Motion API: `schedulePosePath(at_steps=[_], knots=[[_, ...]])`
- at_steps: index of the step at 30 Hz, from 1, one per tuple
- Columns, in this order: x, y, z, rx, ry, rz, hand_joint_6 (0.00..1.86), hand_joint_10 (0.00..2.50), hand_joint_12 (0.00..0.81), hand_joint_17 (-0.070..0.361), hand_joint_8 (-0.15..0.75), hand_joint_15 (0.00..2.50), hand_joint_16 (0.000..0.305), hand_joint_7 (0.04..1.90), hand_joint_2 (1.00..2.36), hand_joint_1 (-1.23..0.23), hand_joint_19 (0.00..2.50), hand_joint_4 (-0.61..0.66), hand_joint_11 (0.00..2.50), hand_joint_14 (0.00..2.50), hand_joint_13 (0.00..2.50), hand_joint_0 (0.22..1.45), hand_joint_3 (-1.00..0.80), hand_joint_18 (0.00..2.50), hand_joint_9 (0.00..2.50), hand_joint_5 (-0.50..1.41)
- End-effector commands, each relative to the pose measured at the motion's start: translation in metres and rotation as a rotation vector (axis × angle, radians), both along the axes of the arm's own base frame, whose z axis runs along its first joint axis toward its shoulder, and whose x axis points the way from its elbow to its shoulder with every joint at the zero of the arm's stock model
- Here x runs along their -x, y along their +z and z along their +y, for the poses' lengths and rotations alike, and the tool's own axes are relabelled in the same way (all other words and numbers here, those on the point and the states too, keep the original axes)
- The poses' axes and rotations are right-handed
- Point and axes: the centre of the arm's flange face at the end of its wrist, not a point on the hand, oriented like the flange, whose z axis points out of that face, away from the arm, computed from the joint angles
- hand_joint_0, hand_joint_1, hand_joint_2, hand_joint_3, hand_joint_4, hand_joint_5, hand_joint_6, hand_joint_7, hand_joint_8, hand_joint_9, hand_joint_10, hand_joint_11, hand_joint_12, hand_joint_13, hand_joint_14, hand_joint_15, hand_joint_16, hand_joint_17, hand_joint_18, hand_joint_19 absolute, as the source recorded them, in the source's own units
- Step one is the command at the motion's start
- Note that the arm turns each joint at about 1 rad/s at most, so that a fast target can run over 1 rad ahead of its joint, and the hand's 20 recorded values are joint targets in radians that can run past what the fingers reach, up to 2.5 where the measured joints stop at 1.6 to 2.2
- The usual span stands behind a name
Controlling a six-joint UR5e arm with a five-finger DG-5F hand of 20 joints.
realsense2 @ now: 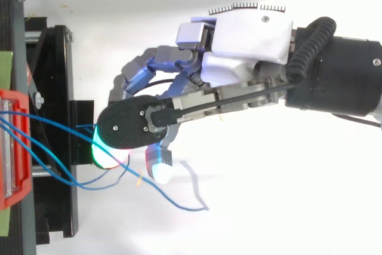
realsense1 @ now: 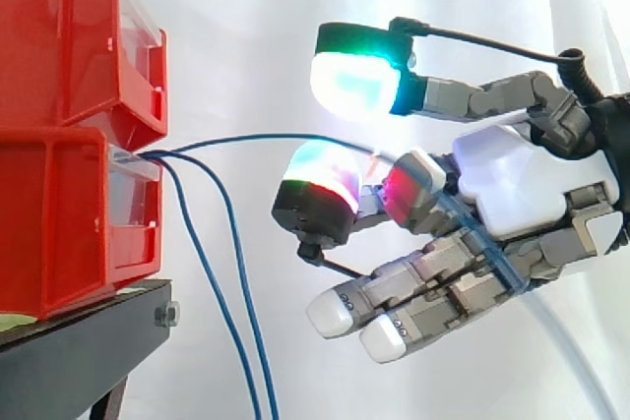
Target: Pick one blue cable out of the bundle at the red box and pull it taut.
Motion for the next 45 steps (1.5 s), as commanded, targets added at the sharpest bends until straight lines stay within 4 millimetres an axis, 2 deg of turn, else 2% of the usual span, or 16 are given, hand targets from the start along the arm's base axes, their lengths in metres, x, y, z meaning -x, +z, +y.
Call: schedulePosePath(at_steps=[1,7,19,22,23,29,36,41,45], knots=[[0.0002,-0.0005,0.0002,-0.007,-0.002,0.000,0.88,0.02,0.412,0.130,0.450,0.23,0.058,0.79,1.00,-0.51,0.13,0.20,0.77,0.01,0.60,0.51,-0.50,0.50,1.29,-0.23],[-0.0003,-0.0003,0.0014,-0.006,0.000,-0.003,0.88,0.02,0.414,0.130,0.445,0.23,0.058,0.78,1.00,-0.51,0.13,0.20,0.80,0.01,0.60,0.51,-0.50,0.50,1.27,-0.23],[-0.0004,0.0003,0.0016,-0.005,0.002,-0.002,0.89,0.01,0.423,0.132,0.417,0.23,0.059,0.77,1.00,-0.47,0.15,0.20,0.65,0.01,0.54,0.51,-0.50,0.48,0.87,-0.24],[-0.0001,-0.0004,0.0015,-0.005,0.002,-0.001,0.89,0.01,0.424,0.133,0.412,0.23,0.059,0.77,1.00,-0.45,0.16,0.21,0.64,0.01,0.54,0.51,-0.50,0.47,0.87,-0.24],[-0.0003,-0.0003,0.0016,-0.005,0.002,-0.002,0.89,0.01,0.423,0.133,0.427,0.23,0.059,0.77,1.00,-0.45,0.15,0.22,0.70,0.01,0.54,0.51,-0.50,0.47,1.01,-0.24],[-0.0004,-0.0004,0.0029,-0.004,0.005,-0.002,0.88,0.01,0.426,0.132,0.435,0.24,0.059,0.78,1.00,-0.43,0.15,0.21,0.84,0.01,0.57,0.51,-0.50,0.46,1.25,-0.24],[-0.0004,-0.0004,0.0029,-0.004,0.005,-0.002,0.88,0.01,0.424,0.132,0.429,0.25,0.059,0.79,1.00,-0.43,0.16,0.20,0.85,0.01,0.58,0.51,-0.50,0.47,1.25,-0.24],[-0.0004,-0.0003,0.0027,-0.005,0.004,-0.002,0.88,0.01,0.425,0.133,0.415,0.25,0.059,0.78,1.00,-0.43,0.15,0.20,0.73,0.01,0.57,0.51,-0.50,0.47,1.01,-0.24],[-0.0006,0.0004,0.0024,-0.006,0.000,-0.004,0.88,0.01,0.425,0.133,0.411,0.25,0.059,0.78,1.00,-0.42,0.15,0.20,0.68,0.01,0.56,0.51,-0.50,0.47,0.95,-0.24]])
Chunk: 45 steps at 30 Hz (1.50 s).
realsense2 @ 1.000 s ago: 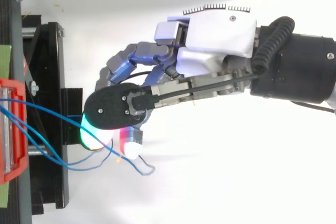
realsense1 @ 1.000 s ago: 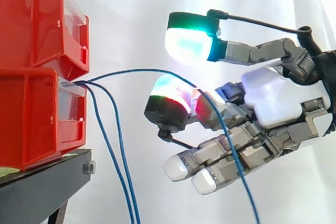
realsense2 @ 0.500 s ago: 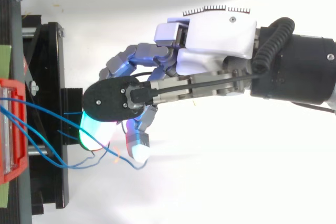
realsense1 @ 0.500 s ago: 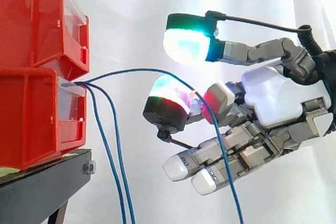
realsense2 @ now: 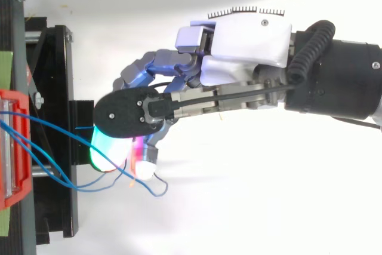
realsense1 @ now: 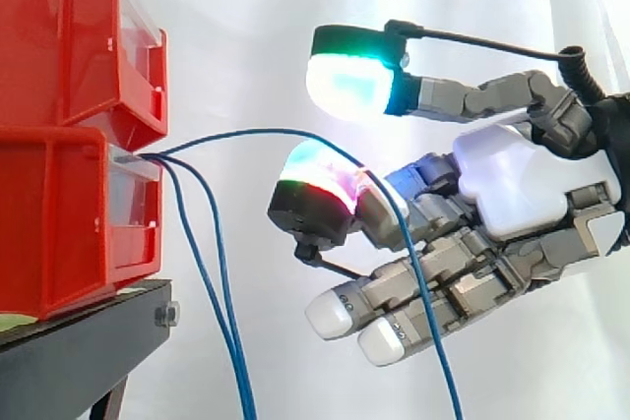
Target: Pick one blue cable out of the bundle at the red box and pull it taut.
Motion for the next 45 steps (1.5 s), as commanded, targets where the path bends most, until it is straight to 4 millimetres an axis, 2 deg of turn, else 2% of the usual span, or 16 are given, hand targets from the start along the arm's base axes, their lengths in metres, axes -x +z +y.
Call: schedulePosePath(at_steps=[1,6,11,19,25,27,38,45], knots=[[0.0001,0.0000,-0.0002,-0.001,-0.002,0.000,0.88,0.01,0.426,0.133,0.408,0.24,0.059,0.78,1.00,-0.41,0.16,0.20,0.66,0.01,0.55,0.52,-0.50,0.47,0.92,-0.24],[-0.0003,0.0007,0.0011,-0.003,0.000,-0.002,0.88,0.01,0.427,0.134,0.413,0.24,0.059,0.77,1.00,-0.40,0.16,0.21,0.68,0.01,0.54,0.51,-0.50,0.46,0.93,-0.24],[-0.0001,0.0000,0.0021,-0.002,0.000,0.000,0.88,0.01,0.429,0.133,0.418,0.24,0.059,0.78,1.00,-0.39,0.17,0.21,0.79,0.01,0.55,0.51,-0.50,0.46,1.10,-0.24],[-0.0004,0.0007,0.0021,-0.002,0.000,-0.002,0.88,0.01,0.427,0.133,0.421,0.25,0.059,0.78,1.00,-0.39,0.17,0.21,0.78,0.01,0.56,0.51,-0.50,0.46,1.11,-0.24],[-0.0002,0.0006,0.0019,-0.025,-0.008,-0.004,0.88,0.01,0.427,0.133,0.418,0.25,0.059,0.78,1.00,-0.39,0.17,0.20,0.73,0.01,0.56,0.51,-0.50,0.47,1.01,-0.24],[0.0001,-0.0001,0.0019,-0.046,-0.013,-0.005,0.88,0.01,0.426,0.132,0.413,0.25,0.059,0.77,1.00,-0.41,0.17,0.20,0.73,0.01,0.56,0.52,-0.50,0.47,1.00,-0.24],[0.0002,0.0005,-0.0002,-0.050,-0.016,-0.005,0.90,0.01,0.405,0.123,0.359,0.26,0.055,0.77,1.00,-0.74,0.15,0.17,0.93,0.01,0.58,0.57,-0.50,0.50,0.91,-0.24],[0.0004,-0.0002,-0.0003,-0.047,-0.016,-0.003,0.90,0.01,0.389,0.120,0.350,0.27,0.053,0.79,1.00,-0.81,0.14,0.15,0.95,0.01,0.58,0.60,-0.50,0.52,0.90,-0.22]])
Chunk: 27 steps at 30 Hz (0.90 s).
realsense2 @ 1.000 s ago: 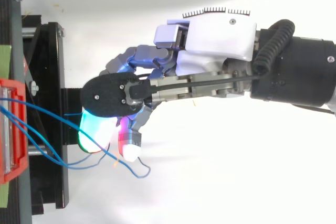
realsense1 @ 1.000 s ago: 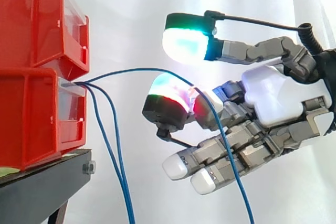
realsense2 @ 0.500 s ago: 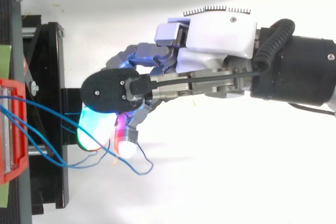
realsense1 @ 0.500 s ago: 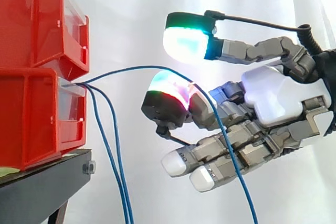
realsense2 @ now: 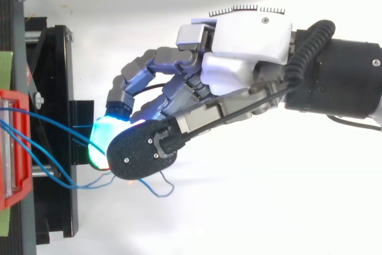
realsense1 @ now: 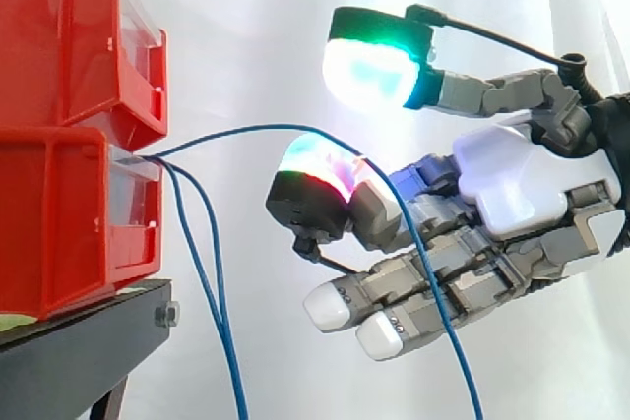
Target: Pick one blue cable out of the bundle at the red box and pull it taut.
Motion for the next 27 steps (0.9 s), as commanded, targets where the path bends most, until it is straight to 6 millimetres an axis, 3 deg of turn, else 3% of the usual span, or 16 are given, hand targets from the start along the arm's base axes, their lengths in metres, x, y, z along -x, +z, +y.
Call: schedulePosePath(at_steps=[1,6,14,27], knots=[[0.0000,0.0000,0.0004,0.001,0.001,0.000,0.91,0.01,0.386,0.119,0.346,0.27,0.053,0.79,1.00,-0.81,0.13,0.15,0.95,0.01,0.59,0.63,-0.50,0.53,0.91,-0.22],[0.0000,0.0000,0.0008,0.005,0.007,0.001,0.91,0.01,0.382,0.118,0.340,0.26,0.053,0.80,1.00,-0.81,0.11,0.14,0.95,0.01,0.59,0.68,-0.50,0.54,0.89,-0.22],[-0.0002,0.0001,0.0006,-0.005,0.001,-0.002,0.91,0.01,0.385,0.120,0.365,0.24,0.053,0.79,1.00,-0.73,0.12,0.15,0.84,0.01,0.56,0.65,-0.50,0.51,0.89,-0.22],[-0.0001,0.0001,0.0002,-0.108,-0.031,-0.016,0.91,0.02,0.388,0.121,0.354,0.26,0.054,0.79,1.00,-0.72,0.15,0.16,0.83,0.01,0.55,0.62,-0.50,0.49,0.85,-0.23]])
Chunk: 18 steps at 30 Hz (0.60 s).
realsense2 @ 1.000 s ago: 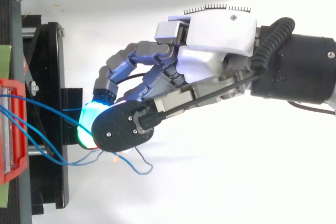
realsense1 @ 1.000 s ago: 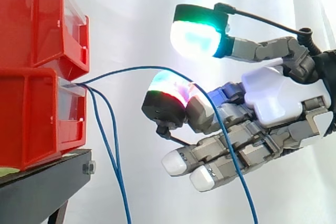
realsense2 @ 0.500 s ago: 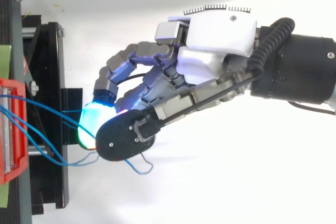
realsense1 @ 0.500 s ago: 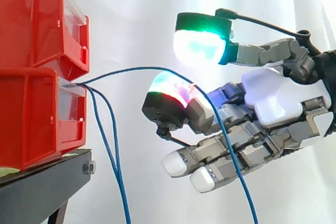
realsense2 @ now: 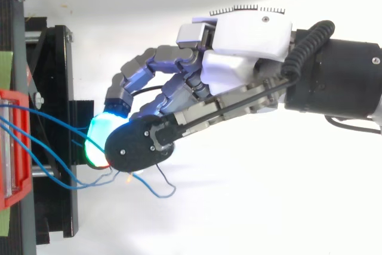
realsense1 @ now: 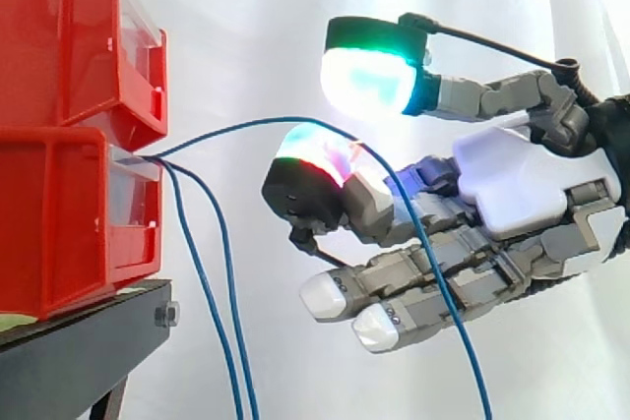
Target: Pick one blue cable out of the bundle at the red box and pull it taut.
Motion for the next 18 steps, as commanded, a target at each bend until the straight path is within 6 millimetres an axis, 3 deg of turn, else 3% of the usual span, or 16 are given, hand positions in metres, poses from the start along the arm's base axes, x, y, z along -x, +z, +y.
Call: schedulePosePath(at_steps=[1,9,18], knots=[[0.000,-0.001,0.000,-0.047,-0.012,-0.005,0.91,0.01,0.390,0.121,0.353,0.26,0.054,0.79,1.00,-0.72,0.15,0.16,0.83,0.01,0.54,0.61,-0.50,0.49,0.86,-0.23],[0.010,-0.025,0.001,-0.161,-0.047,0.031,0.90,0.01,0.395,0.123,0.356,0.27,0.055,0.78,1.00,-0.69,0.16,0.16,0.85,0.01,0.54,0.58,-0.50,0.49,0.86,-0.23],[0.010,-0.025,0.001,-0.164,-0.048,0.030,0.90,0.01,0.397,0.124,0.360,0.27,0.055,0.78,1.00,-0.65,0.17,0.17,0.85,0.01,0.55,0.57,-0.50,0.49,0.88,-0.23]])
